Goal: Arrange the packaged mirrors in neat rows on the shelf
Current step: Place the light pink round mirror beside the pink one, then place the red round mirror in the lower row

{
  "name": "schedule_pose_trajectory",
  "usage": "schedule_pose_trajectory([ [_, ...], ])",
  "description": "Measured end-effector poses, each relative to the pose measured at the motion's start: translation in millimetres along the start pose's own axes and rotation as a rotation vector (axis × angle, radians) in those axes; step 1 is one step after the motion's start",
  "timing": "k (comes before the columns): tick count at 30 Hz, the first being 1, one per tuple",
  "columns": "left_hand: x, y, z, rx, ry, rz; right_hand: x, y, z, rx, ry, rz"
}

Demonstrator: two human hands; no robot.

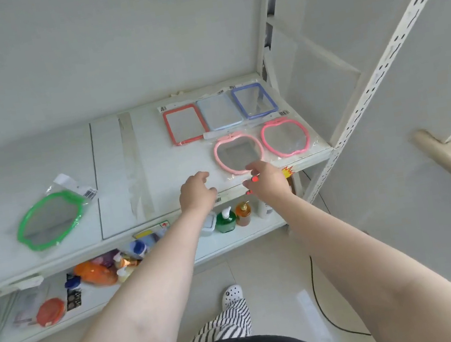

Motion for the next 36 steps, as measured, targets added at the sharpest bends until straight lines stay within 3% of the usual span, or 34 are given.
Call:
schedule_pose_trajectory([
  [5, 31.1, 56.8, 19.3, -0.009, -0.07, -0.067, 16.3, 43.6, -34.6, 0.098, 0.034, 0.069],
  [17, 126.4, 115.2, 98.6, -0.076, -0.149, -0.012, 88.4, 104.8, -134.7, 0.249, 0.244, 0.298],
  [26, 265.5, 149.4, 177.4, -0.08, -0.149, 0.023, 162.9, 173.4, -257.0, 0.315, 0.295, 0.311],
  [36, 419.5, 173.8, 299.4, -0.195, -0.205, 0.102, 262.1, 226.1, -386.3, 0.34, 0.316, 0.338],
])
Point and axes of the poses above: each hand's wrist, its own y-axis away from the middle knuckle, its own z-axis out of the back of the hand, x = y × z, the point moved 6 cm from there along -y, towards the middle knuckle, and after that the axes turned 5 degrees about -y, right-handed, at the moved point
